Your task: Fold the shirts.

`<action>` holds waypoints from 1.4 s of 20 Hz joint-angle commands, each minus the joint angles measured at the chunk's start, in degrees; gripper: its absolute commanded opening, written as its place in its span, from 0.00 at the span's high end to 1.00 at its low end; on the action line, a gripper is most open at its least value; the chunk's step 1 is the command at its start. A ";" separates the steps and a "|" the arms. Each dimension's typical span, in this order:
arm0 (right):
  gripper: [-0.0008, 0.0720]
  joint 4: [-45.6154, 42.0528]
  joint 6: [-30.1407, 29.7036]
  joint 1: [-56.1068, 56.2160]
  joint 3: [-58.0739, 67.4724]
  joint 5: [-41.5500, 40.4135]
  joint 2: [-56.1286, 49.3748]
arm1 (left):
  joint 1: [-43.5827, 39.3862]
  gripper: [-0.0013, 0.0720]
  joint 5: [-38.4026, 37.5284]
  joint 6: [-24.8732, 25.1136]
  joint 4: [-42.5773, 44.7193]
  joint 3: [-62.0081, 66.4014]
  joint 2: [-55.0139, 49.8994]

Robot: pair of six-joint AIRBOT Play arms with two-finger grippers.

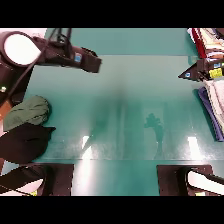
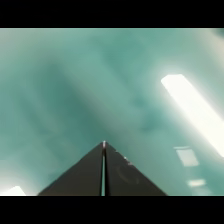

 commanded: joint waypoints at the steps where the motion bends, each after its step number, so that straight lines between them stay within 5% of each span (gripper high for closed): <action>1: 0.97 0.04 0.04 0.07 -0.02 0.59 0.02 | 6.21 0.94 -14.14 -1.51 15.85 0.90 2.21; 5: 0.97 0.02 0.04 0.07 -0.02 0.15 0.02 | 21.55 0.94 -29.90 -1.14 26.64 -0.09 2.91; 6: 0.97 0.02 0.04 0.07 -0.02 0.13 0.00 | 25.31 0.70 -30.40 -1.20 26.53 -1.64 2.91; 7: 0.97 0.02 0.04 0.07 -0.02 -0.02 0.00 | 28.83 0.20 -29.81 -2.60 26.51 -4.09 2.91; 8: 0.97 0.00 0.04 0.07 -0.02 -0.13 0.00 | 31.67 0.00 -28.65 -3.89 26.51 -7.02 2.91; 16: 0.97 0.00 0.07 0.07 -0.02 -0.28 0.00 | 39.06 0.03 -9.11 -5.31 24.44 -39.15 2.89; 20: 0.97 0.00 0.07 0.07 -0.02 -0.31 0.00 | 39.06 0.03 -7.78 -7.80 24.20 -42.53 3.04; 22: 0.97 0.00 0.04 0.07 -0.02 -0.33 0.00 | 39.06 0.77 -8.17 -7.78 24.15 -42.12 3.10; 23: 0.97 0.00 0.04 0.07 -0.02 -0.33 0.00 | 39.06 0.93 -8.35 -7.80 24.11 -41.83 3.19; 28: 0.97 0.13 0.02 0.04 0.04 -0.24 0.31 | 38.97 0.95 -12.04 -7.04 18.71 -31.74 5.92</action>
